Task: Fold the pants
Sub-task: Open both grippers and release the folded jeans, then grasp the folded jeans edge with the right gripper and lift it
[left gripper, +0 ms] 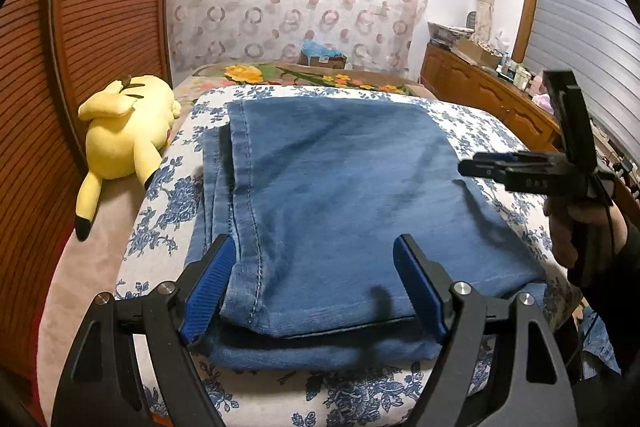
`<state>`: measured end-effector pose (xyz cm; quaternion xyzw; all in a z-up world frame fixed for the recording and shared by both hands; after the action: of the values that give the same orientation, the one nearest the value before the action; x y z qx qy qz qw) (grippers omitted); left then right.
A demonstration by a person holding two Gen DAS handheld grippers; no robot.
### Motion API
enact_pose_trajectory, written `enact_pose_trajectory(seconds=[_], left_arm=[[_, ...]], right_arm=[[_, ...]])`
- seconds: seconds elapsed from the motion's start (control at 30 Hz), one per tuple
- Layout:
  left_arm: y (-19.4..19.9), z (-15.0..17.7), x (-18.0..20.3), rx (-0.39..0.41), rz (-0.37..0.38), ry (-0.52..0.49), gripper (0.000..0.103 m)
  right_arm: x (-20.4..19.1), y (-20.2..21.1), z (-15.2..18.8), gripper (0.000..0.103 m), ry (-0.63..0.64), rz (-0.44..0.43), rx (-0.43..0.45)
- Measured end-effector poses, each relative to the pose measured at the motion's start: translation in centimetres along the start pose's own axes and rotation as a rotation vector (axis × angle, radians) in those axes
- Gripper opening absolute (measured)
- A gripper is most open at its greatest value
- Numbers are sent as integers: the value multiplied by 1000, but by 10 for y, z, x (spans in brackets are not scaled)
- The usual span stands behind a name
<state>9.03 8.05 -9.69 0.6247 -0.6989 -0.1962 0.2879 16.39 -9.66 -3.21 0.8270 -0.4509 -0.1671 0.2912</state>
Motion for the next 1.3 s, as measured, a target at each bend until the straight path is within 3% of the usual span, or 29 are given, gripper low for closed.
enact_pose_trajectory(seconds=[0.27, 0.4, 0.93, 1.03, 1.17, 1.3], left_arm=[[-5, -1, 9, -8, 3, -16, 82], [-8, 0, 13, -18, 0, -30, 82], [-8, 1, 18, -25, 4, -47, 82], [-9, 3, 18, -26, 5, -45, 82], [-10, 3, 17, -27, 4, -44, 82], [-13, 4, 18, -30, -2, -44, 82]], right_arm=[[-2, 7, 17, 53, -2, -16, -20], [1, -2, 13, 53, -12, -54, -19], [1, -25, 7, 53, -14, -53, -43], [-2, -27, 5, 44, -3, -55, -47], [-9, -29, 4, 21, 32, -51, -50], [-15, -24, -1, 10, 67, -39, -18]])
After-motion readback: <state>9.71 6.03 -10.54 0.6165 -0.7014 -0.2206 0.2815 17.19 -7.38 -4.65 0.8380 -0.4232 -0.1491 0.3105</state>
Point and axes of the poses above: each gripper's, at about its wrist camera, not at the fingertips, and y roughly against the way its jaws point, x to its right, z to its underside, the point moved 4 cm from there along -y, roughly the way its jaws point, and after that the axes turned 3 degrees about y, right-handed, at the moved point
